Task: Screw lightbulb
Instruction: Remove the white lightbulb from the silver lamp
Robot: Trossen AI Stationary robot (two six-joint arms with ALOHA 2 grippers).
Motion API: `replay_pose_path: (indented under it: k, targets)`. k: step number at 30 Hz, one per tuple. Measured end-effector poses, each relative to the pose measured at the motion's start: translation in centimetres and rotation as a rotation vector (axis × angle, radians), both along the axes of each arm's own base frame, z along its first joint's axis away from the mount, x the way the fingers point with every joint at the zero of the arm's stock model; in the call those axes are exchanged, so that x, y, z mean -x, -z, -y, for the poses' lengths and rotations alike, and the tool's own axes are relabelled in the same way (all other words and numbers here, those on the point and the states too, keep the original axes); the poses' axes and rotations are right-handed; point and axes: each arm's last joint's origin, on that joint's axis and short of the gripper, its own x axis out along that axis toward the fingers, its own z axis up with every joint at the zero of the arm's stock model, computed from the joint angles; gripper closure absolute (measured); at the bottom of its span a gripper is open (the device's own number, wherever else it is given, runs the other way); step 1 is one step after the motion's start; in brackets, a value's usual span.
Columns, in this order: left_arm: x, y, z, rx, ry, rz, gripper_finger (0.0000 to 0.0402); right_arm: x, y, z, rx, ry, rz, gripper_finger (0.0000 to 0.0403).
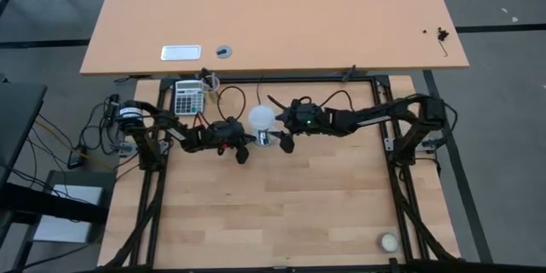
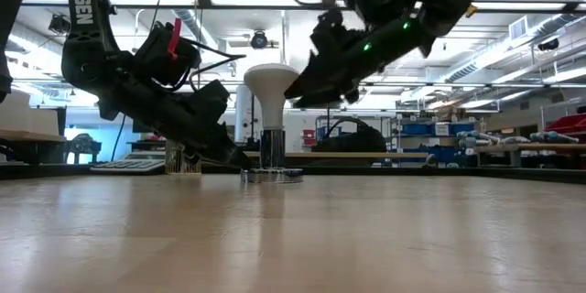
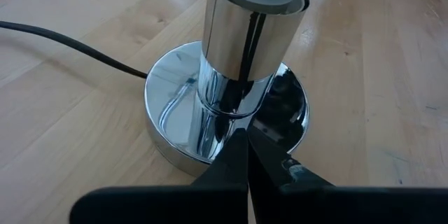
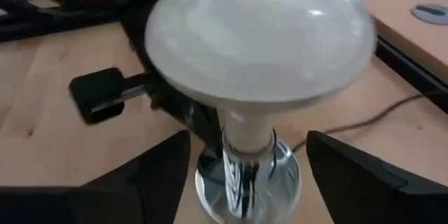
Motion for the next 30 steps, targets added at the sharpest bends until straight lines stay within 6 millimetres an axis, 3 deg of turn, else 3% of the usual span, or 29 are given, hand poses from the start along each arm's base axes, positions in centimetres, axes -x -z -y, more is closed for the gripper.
replay_pose_path:
  k: [6,12,22,30]
  targets:
    - [0.0,0.0,0.0,0.000,0.001,0.005,0.0401,1.8,-3.4,-1.7,0.007,0.021,0.014,0.0119]
    - [0.0,-0.2,0.0,0.025,-0.007,0.025,0.0401,3.0,-5.6,-3.2,0.089,0.072,0.045,0.0182]
    - [-0.2,-0.5,0.2,0.080,0.027,0.078,0.0401,3.6,-6.6,-3.6,0.097,0.074,0.069,0.0325]
    - [-0.3,-0.5,0.3,0.109,0.035,0.091,0.0401,3.5,-6.6,-3.8,0.119,0.057,0.064,0.0393]
